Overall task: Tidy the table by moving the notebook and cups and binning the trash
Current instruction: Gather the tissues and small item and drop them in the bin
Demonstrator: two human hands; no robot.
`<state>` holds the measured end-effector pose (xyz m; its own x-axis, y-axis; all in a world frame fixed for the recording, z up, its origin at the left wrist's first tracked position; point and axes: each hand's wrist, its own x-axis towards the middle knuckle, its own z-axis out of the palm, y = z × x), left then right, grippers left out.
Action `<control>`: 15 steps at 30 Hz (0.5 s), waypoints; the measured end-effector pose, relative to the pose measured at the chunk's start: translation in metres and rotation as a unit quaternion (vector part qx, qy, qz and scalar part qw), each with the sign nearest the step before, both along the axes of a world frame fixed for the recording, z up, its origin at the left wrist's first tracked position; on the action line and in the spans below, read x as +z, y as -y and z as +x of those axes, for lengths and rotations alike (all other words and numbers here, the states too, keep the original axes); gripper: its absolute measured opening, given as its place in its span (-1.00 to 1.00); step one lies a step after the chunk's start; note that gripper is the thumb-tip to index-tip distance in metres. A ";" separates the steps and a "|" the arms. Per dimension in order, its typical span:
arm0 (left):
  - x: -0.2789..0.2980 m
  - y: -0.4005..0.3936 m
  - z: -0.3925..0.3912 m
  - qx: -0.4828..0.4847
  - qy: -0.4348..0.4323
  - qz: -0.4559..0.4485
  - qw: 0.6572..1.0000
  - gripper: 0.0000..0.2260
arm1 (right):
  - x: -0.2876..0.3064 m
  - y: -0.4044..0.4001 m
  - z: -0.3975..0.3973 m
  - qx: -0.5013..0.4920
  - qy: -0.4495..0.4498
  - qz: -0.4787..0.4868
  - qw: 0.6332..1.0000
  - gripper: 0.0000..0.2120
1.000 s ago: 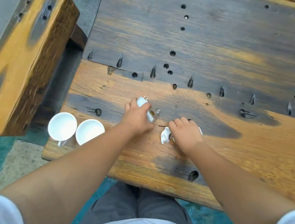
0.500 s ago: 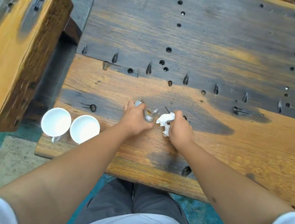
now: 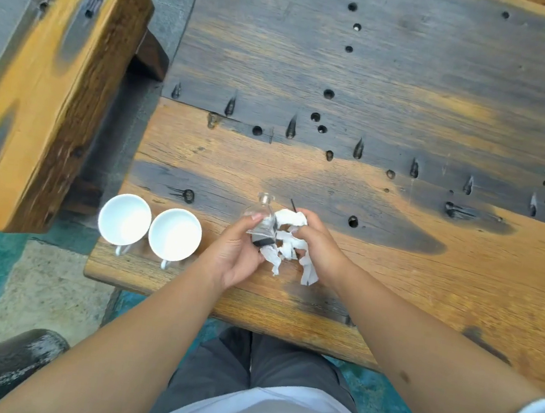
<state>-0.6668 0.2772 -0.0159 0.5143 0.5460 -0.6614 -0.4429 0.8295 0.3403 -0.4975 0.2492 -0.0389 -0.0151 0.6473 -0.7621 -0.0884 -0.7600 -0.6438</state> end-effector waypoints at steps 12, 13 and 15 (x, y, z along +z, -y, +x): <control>0.060 0.036 -0.039 0.074 0.082 0.046 0.993 -0.46 | 0.085 0.033 -0.073 -0.201 -0.231 -0.050 0.951 -0.59; 0.065 0.041 -0.043 0.071 0.081 0.054 0.993 -0.45 | 0.093 0.036 -0.076 -0.205 -0.234 -0.054 0.949 -0.59; 0.075 0.052 -0.052 0.068 0.083 0.067 0.992 -0.42 | 0.107 0.043 -0.082 -0.203 -0.232 -0.045 0.950 -0.58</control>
<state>-0.7192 0.2249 0.0589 0.5254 0.6948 -0.4912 -0.6062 0.7107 0.3570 -0.5797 0.2064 0.0686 -0.1261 0.6038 -0.7871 -0.6448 -0.6529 -0.3975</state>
